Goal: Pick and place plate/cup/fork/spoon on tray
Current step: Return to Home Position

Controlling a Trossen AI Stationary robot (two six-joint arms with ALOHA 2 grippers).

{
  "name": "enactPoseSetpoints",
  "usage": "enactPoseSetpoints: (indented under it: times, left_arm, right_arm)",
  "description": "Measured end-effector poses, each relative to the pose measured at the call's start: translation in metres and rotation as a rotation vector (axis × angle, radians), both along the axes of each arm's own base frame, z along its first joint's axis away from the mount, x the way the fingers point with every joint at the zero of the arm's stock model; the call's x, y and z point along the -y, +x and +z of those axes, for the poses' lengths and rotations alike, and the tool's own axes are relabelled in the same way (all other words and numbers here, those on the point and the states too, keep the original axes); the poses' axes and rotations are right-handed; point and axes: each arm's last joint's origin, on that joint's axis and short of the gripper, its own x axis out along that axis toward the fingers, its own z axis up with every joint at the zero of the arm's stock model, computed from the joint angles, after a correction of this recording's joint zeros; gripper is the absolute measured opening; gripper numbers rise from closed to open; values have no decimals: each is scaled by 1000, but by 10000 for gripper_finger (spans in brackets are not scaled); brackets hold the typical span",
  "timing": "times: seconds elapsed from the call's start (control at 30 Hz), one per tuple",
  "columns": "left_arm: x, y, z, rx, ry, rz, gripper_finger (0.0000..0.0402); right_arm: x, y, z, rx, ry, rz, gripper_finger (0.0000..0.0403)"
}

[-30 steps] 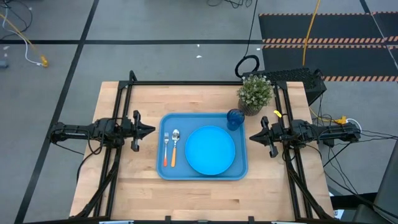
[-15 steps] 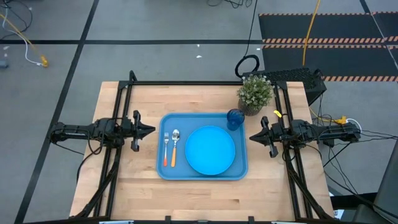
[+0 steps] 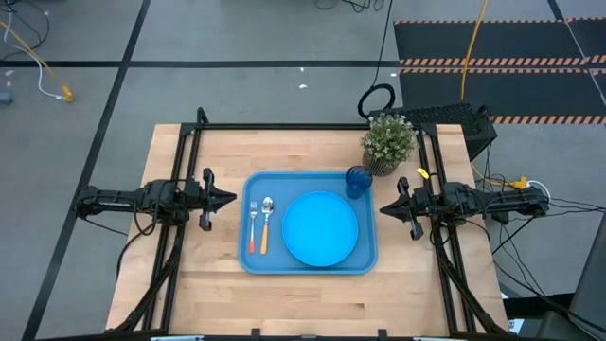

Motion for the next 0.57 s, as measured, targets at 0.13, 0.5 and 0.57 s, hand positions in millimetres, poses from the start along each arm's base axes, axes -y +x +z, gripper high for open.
enactPoseSetpoints:
  times: [0.13,0.5,0.57]
  left_arm:
    - [0,0,0,0,0,1,33]
    - [0,0,0,0,0,6,33]
    - [0,0,0,0,0,7,33]
  right_arm:
    - [0,0,0,0,0,0,0]
    - [0,0,0,0,0,0,0]
    - [0,0,0,1,0,0,0]
